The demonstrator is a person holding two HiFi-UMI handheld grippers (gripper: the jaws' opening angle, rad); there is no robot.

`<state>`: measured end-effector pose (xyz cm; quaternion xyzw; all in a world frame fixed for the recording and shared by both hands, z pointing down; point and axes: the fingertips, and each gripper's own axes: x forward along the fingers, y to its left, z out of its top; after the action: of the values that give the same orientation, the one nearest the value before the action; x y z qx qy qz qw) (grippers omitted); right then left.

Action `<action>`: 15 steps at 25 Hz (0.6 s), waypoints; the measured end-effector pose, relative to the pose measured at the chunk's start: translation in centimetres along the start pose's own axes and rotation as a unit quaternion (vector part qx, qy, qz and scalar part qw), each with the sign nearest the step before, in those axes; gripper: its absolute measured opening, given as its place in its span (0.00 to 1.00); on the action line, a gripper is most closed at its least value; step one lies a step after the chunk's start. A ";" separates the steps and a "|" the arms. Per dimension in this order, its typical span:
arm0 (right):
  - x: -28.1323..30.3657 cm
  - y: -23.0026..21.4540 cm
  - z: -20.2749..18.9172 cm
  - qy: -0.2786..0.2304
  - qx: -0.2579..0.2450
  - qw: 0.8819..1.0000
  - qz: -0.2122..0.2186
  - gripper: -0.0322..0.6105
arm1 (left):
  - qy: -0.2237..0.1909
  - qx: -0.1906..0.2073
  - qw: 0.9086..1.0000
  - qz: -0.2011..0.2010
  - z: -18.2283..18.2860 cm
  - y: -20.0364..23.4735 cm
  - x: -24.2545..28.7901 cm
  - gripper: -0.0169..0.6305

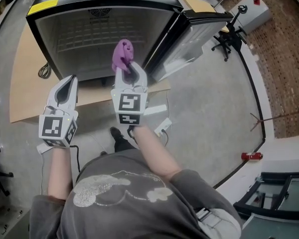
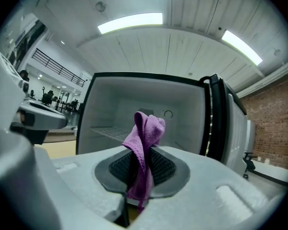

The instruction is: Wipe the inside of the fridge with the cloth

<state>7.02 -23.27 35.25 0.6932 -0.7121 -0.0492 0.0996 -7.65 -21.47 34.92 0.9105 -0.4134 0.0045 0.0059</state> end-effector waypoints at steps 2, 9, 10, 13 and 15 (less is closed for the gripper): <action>-0.3 2.9 -0.4 0.000 -0.003 1.000 0.030 0.12 | 0.004 -0.002 1.000 0.013 -0.8 0.9 -0.9 0.05; -0.7 10.1 -2.1 -0.004 -0.005 0.994 0.107 0.12 | 0.014 0.003 0.999 0.046 -2.1 3.4 -3.6 0.05; -0.6 10.8 -2.5 -0.002 -0.008 0.993 0.117 0.12 | 0.017 0.000 0.998 0.052 -2.6 3.9 -3.8 0.05; 0.5 12.1 -4.1 0.002 -0.018 0.989 0.145 0.12 | 0.028 -0.001 0.998 0.064 -4.4 5.3 -3.6 0.05; 2.1 12.6 -5.3 0.003 -0.022 0.987 0.159 0.12 | 0.029 0.000 0.997 0.070 -5.3 6.3 -3.0 0.05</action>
<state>-4.24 -24.53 43.17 0.5687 -0.8119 -0.0459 0.1237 -14.37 -23.31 40.26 0.8788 -0.4758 0.0316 0.0182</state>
